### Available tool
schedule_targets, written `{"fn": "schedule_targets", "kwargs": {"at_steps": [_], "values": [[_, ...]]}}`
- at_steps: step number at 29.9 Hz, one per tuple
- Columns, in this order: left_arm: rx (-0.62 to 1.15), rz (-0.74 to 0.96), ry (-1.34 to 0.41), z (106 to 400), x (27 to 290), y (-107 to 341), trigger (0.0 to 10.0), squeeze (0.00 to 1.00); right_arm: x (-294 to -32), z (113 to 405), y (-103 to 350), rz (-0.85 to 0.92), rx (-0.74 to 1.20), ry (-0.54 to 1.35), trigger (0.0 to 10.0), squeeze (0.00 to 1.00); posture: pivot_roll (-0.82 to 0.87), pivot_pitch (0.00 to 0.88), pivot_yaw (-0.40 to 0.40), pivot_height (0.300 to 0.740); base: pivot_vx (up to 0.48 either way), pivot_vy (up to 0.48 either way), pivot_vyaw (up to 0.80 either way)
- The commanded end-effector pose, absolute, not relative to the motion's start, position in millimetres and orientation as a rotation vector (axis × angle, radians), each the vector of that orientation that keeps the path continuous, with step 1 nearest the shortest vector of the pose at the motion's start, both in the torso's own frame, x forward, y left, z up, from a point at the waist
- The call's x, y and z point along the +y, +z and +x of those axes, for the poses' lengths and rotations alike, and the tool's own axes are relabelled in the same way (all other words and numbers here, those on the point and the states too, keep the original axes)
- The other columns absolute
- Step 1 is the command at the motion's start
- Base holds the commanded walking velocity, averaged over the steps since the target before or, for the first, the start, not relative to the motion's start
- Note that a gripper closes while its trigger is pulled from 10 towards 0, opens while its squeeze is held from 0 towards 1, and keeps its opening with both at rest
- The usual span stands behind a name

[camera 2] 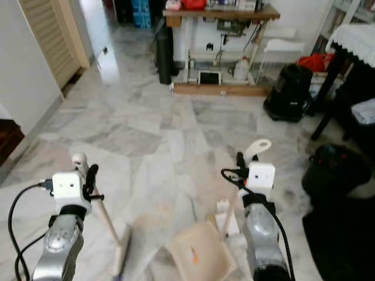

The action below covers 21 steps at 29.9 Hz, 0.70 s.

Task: Sweep floor

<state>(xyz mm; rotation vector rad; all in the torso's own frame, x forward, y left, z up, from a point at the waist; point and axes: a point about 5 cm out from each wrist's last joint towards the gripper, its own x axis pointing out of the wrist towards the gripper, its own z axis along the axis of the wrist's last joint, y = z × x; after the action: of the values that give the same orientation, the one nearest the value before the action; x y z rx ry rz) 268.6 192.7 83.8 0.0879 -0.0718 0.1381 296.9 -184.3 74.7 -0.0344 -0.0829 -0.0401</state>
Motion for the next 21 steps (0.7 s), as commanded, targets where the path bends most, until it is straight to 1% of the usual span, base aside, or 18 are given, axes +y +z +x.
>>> {"fn": "schedule_targets", "kwargs": {"at_steps": [1,21], "values": [[-0.118,0.106,0.142,272.2,194.2,94.6,10.0,0.00,-179.0,301.2,84.1,-0.006,-0.126,-0.024,10.0,0.00,-0.01,0.000,-0.021,0.740,0.345,0.000,0.00],[-0.125,0.102,0.141,270.8,192.7,94.4,10.0,0.00,-175.7,302.2,85.4,0.006,-0.134,-0.002,10.0,0.00,-0.01,0.000,-0.022,0.740,0.347,0.000,0.00]]}}
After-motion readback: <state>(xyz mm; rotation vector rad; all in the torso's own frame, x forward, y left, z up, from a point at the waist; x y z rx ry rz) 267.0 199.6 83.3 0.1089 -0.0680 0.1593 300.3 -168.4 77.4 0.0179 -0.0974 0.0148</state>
